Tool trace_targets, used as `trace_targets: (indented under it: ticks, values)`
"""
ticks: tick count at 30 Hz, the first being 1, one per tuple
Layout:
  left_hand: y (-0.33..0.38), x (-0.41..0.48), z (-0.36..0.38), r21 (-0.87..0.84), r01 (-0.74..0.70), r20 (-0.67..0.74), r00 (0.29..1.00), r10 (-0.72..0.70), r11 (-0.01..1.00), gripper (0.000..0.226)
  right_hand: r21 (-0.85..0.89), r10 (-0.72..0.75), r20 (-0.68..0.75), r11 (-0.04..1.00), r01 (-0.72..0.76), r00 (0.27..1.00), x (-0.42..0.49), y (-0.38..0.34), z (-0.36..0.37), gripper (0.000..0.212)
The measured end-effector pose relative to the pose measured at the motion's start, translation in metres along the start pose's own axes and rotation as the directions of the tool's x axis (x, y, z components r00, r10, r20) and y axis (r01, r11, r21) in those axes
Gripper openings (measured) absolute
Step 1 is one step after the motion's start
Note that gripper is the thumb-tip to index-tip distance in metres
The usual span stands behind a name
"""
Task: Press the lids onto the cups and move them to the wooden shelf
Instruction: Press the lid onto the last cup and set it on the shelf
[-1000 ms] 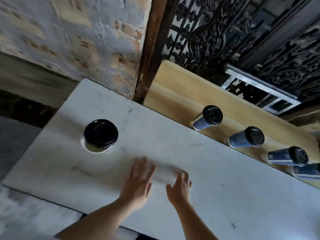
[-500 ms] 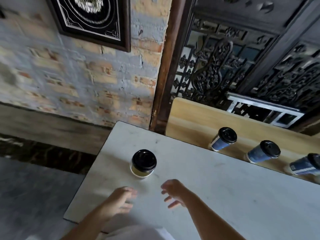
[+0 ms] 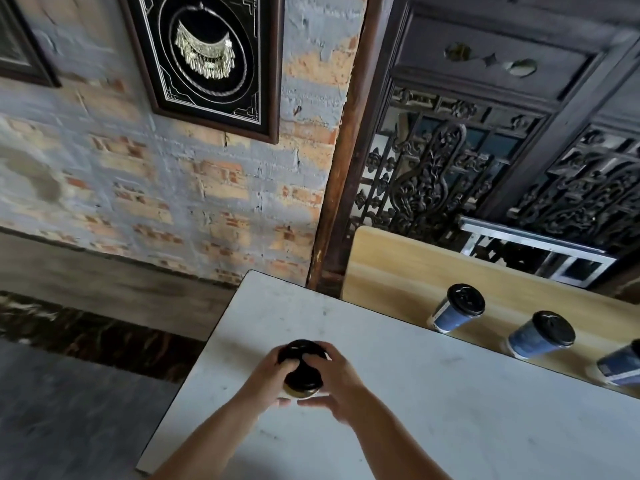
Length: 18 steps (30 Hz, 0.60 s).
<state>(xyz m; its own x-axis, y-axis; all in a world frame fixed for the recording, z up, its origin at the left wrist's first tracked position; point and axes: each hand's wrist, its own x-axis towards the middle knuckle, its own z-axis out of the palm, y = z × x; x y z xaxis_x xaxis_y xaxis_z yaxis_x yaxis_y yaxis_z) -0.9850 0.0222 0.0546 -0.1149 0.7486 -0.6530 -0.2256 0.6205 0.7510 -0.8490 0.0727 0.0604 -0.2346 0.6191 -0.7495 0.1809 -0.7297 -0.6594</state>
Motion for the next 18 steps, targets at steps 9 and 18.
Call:
trace_targets:
  ticks: [9,18]
  values:
    - [-0.055,-0.003,0.025,0.424,-0.459,0.265,0.887,0.378,0.781,0.091,-0.061,-0.055,0.013,0.997,0.055,0.998,-0.025,0.011,-0.047,0.036]
    - [-0.079,0.014,0.041,0.621,-0.446,0.171,0.879,0.444,0.644,0.100,-0.793,-0.317,0.129,0.536,0.290,0.939,-0.035,0.028,-0.053,0.099]
